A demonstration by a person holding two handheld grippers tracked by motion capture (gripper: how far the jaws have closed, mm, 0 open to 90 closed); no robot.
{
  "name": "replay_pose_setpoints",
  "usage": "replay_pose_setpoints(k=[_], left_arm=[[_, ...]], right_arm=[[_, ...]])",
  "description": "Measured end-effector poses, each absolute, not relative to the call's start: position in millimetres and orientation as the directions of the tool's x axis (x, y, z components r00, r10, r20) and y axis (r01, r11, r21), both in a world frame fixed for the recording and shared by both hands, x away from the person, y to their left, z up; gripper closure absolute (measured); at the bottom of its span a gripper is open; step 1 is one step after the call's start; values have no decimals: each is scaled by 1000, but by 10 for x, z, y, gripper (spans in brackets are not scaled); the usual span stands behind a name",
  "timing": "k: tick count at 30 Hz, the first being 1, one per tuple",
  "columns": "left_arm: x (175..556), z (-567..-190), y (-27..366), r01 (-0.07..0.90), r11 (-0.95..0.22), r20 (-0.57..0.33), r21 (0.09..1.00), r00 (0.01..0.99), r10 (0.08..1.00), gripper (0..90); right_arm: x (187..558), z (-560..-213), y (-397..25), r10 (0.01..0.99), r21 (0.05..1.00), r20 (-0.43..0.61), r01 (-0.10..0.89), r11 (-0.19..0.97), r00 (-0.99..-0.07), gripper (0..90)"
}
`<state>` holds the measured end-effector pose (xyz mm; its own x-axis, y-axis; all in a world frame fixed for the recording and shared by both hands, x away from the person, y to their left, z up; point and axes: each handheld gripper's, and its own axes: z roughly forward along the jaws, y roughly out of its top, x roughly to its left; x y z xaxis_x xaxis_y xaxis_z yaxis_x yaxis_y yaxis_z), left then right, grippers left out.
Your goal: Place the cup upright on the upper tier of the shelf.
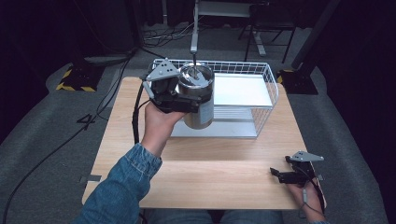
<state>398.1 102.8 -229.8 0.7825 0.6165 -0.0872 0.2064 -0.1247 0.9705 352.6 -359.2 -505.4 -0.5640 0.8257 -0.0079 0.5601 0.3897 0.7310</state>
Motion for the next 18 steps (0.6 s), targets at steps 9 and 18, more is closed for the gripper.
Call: replay_pose_setpoints(k=[9,18], left_arm=[[4131,-2173,908,194,-100,-88,976,770,632,35],[4349,-2085,784,188,-105,-71,976,738,671,35]], right_arm=[[3526,-5054,-3592,826,731,-8,560,390,-564,110],[3524,-5054,-3591,826,731,-10,559,391,-564,113]])
